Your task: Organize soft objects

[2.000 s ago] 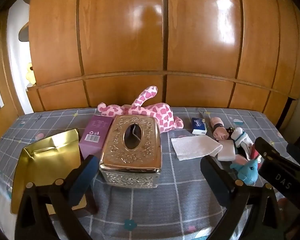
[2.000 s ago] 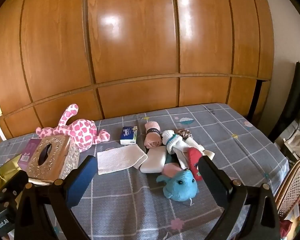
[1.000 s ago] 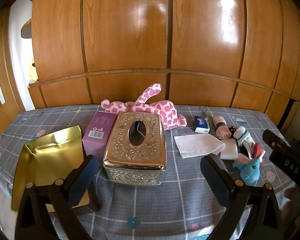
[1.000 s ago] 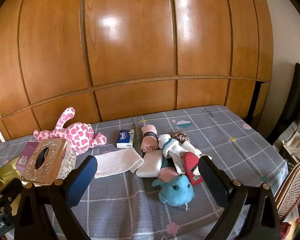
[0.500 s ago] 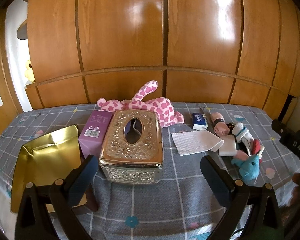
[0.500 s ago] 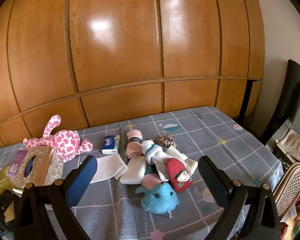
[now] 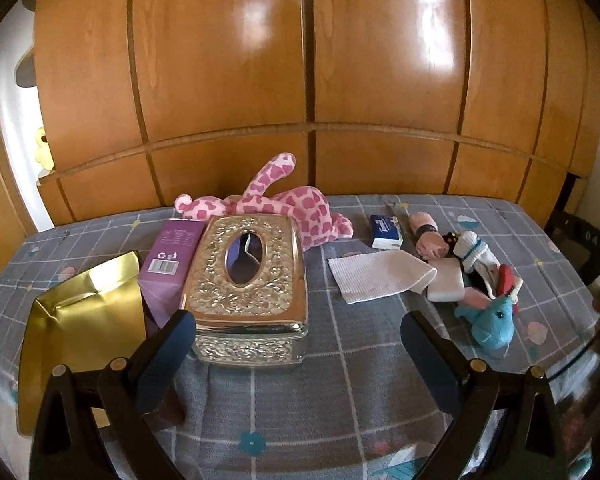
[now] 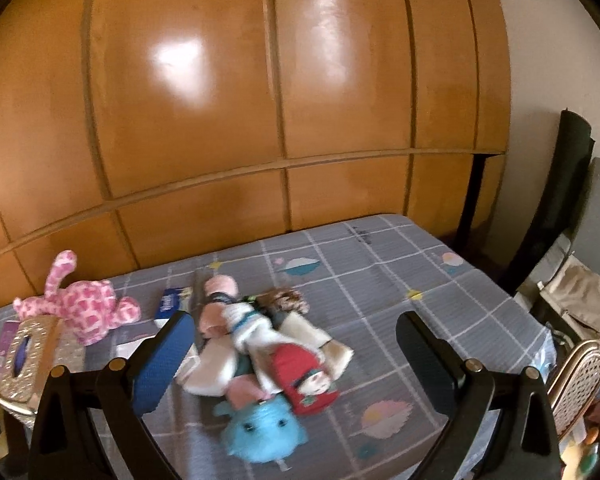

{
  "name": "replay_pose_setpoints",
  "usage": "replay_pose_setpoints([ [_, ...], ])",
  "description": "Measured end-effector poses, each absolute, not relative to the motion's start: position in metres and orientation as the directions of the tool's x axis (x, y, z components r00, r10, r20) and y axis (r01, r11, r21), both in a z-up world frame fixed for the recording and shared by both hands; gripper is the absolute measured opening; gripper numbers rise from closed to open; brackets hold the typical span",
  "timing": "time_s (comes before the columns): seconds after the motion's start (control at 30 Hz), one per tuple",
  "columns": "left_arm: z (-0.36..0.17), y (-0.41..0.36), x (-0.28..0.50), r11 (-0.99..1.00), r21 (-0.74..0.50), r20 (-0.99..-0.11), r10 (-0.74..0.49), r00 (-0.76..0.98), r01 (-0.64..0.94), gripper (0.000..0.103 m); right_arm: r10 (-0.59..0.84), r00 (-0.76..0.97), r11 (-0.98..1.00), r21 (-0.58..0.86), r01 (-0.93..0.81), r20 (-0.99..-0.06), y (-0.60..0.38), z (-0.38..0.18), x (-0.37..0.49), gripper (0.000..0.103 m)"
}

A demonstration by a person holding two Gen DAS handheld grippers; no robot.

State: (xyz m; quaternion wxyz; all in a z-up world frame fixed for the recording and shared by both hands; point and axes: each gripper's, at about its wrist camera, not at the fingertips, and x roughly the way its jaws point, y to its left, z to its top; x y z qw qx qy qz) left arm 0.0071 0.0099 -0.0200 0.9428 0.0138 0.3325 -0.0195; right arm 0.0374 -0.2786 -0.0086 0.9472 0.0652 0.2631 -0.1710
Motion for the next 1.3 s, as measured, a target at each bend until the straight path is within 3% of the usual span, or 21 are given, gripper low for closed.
replay_pose_setpoints([
  [0.5,-0.027,-0.013,0.012,0.991,0.020,-0.641,-0.088,0.763,0.131,0.103,-0.340,0.769,0.900,0.050,0.433,-0.541,-0.338,-0.020,0.052,0.103],
  [0.67,-0.034,-0.023,0.025,0.975,-0.044,-0.702,-0.186,0.688,0.219,0.103,-0.353,0.737,0.889,0.041,0.457,-0.576,-0.364,-0.042,0.068,0.103],
  [0.93,-0.039,-0.058,0.058,0.934,-0.013,-0.755,-0.243,0.609,0.357,0.100,-0.284,0.722,0.865,0.157,0.477,-0.631,-0.392,-0.067,0.073,0.103],
  [1.1,-0.052,-0.087,0.096,0.908,0.025,-0.804,-0.230,0.548,0.418,0.084,-0.237,0.737,0.852,0.230,0.471,-0.633,-0.399,-0.069,0.070,0.103],
  [1.3,-0.079,-0.112,0.153,0.925,-0.043,-0.864,-0.224,0.452,0.376,0.078,-0.201,0.747,0.842,0.279,0.462,-0.633,-0.403,-0.071,0.069,0.103],
])
